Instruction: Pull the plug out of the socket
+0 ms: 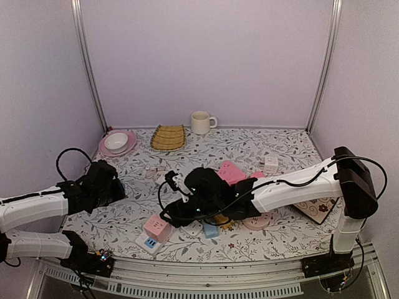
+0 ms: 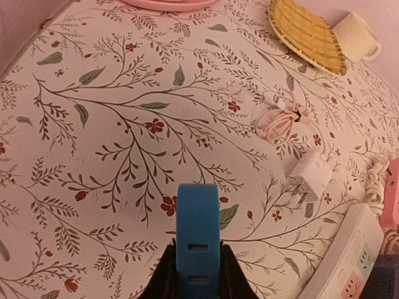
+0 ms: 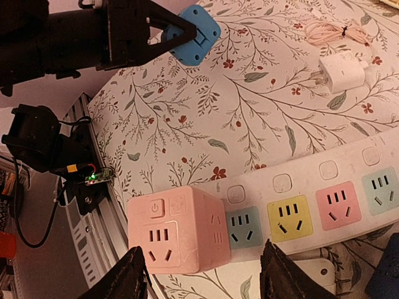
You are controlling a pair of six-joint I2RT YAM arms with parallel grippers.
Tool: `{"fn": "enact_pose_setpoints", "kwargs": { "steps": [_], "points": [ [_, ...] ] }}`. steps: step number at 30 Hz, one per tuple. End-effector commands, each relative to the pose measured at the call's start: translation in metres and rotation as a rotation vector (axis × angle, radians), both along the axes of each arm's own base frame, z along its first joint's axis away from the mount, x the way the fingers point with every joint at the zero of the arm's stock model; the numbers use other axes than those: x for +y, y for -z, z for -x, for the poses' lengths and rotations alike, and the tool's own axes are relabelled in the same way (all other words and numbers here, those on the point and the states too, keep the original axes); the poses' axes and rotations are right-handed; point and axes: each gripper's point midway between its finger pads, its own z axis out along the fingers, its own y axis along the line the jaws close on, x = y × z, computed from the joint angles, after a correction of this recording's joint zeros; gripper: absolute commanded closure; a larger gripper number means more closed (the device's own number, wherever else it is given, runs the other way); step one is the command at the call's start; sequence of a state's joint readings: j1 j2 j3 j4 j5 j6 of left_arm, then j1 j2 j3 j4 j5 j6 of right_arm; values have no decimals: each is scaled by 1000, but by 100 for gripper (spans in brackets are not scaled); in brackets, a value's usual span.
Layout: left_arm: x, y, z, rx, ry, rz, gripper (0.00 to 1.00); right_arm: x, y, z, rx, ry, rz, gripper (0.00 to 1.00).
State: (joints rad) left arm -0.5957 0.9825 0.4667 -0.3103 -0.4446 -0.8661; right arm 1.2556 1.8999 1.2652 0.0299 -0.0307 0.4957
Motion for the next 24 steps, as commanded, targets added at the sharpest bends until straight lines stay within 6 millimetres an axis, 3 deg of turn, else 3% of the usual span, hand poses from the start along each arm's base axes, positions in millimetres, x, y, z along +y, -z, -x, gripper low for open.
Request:
{"fn": "enact_pose_setpoints", "kwargs": {
  "steps": [1,9,24],
  "points": [
    [1,5,-6,-14,23,25,94,-3,-21,-3,-35,13,-32,36],
    [-2,16,-9,12,68,40,87,-7,-25,-5,-41,27,-47,35],
    [-12,6,-11,-5,128,65,44,-11,-31,-7,-54,45,-58,34]
  ]
}}
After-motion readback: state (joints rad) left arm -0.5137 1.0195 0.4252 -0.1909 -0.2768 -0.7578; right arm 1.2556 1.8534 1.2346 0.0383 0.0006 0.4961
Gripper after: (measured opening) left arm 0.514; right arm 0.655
